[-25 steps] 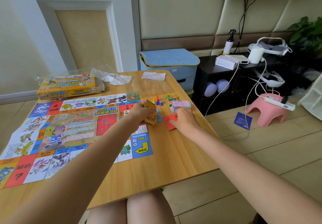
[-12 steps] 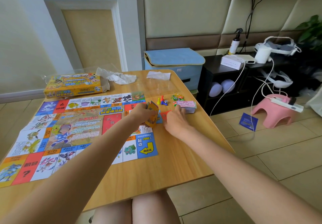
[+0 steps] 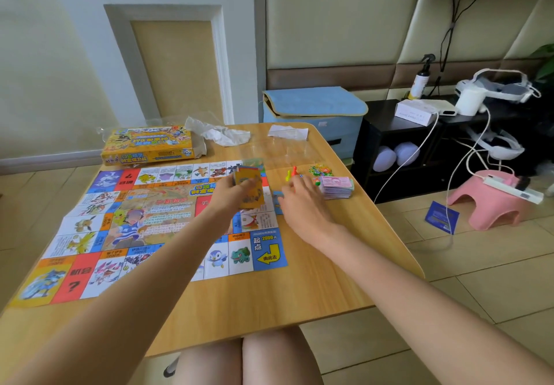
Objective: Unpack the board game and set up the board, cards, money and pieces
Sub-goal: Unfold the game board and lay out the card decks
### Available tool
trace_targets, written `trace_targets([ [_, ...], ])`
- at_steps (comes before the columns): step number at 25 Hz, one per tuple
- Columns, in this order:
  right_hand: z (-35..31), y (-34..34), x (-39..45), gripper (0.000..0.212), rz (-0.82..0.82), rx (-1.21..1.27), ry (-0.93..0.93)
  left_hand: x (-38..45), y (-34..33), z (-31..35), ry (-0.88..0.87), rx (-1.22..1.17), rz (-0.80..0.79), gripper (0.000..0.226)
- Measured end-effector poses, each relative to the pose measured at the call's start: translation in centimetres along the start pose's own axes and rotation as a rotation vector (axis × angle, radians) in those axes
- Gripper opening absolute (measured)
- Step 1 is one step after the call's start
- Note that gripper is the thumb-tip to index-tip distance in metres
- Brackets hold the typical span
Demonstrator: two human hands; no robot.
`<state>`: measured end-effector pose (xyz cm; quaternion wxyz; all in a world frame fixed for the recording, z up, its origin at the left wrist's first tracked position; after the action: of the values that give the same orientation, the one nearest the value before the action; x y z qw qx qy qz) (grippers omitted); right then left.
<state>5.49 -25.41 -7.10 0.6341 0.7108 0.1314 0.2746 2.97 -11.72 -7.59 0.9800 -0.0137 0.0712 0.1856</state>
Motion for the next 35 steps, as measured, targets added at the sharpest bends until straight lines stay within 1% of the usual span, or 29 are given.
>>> trace_targets([
  [2,-2.6,0.4,0.4,0.036,-0.061,0.028,0.134,-0.3,1.0,-0.5,0.105,-0.116,-0.004,0.007],
  [4,-3.9,0.2,0.7,0.037,-0.121,0.013,0.164,-0.6,1.4,-1.0,0.168,-0.142,-0.014,0.003],
  [5,-3.9,-0.2,0.7,0.038,-0.157,0.014,0.166,-0.7,1.8,-1.0,0.174,-0.137,0.02,0.001],
  [8,-3.8,-2.0,-0.1,0.046,-0.283,0.049,0.233,-0.4,4.1,-0.7,0.132,-0.145,0.152,0.006],
  [9,-4.0,-2.5,-0.3,0.049,-0.32,0.052,0.249,-0.4,5.2,-0.7,0.127,-0.12,0.177,0.003],
  [12,-4.9,-3.4,-0.2,0.051,-0.367,0.075,0.224,-0.4,7.7,-1.6,0.169,-0.031,0.189,0.009],
  [14,-5.4,-3.5,0.0,0.051,-0.374,0.091,0.21,-0.4,8.6,-2.0,0.197,-0.028,0.198,0.01],
  [16,-5.5,-3.4,0.0,0.05,-0.363,0.131,0.203,-0.2,8.7,-1.9,0.184,-0.003,0.192,0.012],
  [17,-5.2,-2.9,0.2,0.048,-0.32,0.175,0.181,-0.2,8.5,-1.7,0.168,0.01,0.19,0.011],
  [19,-3.2,-1.5,1.0,0.044,-0.183,0.25,0.062,-0.1,7.8,-1.3,0.133,0.004,0.172,0.009],
  [20,-1.8,-1.0,1.4,0.041,-0.135,0.233,0.003,-0.2,7.1,-1.1,0.117,-0.009,0.149,0.009],
  [21,-0.5,-0.8,1.7,0.039,-0.13,0.178,-0.033,-0.3,6.4,-0.9,0.108,-0.012,0.121,0.009],
  [23,1.0,-1.3,1.7,0.037,-0.205,0.087,-0.027,-0.3,4.9,-0.7,0.108,0.0,0.072,0.007],
  [25,1.5,-1.8,1.7,0.039,-0.279,0.095,-0.007,-0.3,3.4,-0.5,0.117,0.004,0.037,0.003],
  [29,2.2,-1.9,2.4,0.039,-0.348,0.15,0.024,-0.1,1.1,-0.5,0.14,-0.041,-0.021,0.003],
  [31,2.7,-1.3,2.4,0.037,-0.296,0.295,-0.007,0.0,0.6,-0.6,0.145,-0.061,-0.041,0.005],
  [32,3.3,-0.6,2.5,0.035,-0.233,0.378,-0.052,0.0,0.3,-0.6,0.148,-0.071,-0.051,0.005],
  [33,4.0,0.2,2.5,0.034,-0.177,0.409,-0.088,-0.1,0.1,-0.7,0.15,-0.077,-0.055,0.005],
  [34,4.7,0.9,2.4,0.034,-0.165,0.364,-0.097,-0.2,-0.1,-0.7,0.15,-0.078,-0.055,0.008],
  [35,5.2,1.3,2.2,0.036,-0.196,0.271,-0.072,-0.3,-0.3,-0.7,0.153,-0.076,-0.052,0.012],
])
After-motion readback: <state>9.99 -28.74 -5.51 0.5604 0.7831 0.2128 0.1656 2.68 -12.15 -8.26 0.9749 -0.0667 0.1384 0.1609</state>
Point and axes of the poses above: each hand's wrist, its own x-axis towards the middle knuckle, its own y-axis out of the back of the hand, z = x × y, the point moved 5 cm from there along x, towards the middle knuckle, and after that the axes turned 4 degrees about -x, right-handed, at the moved point
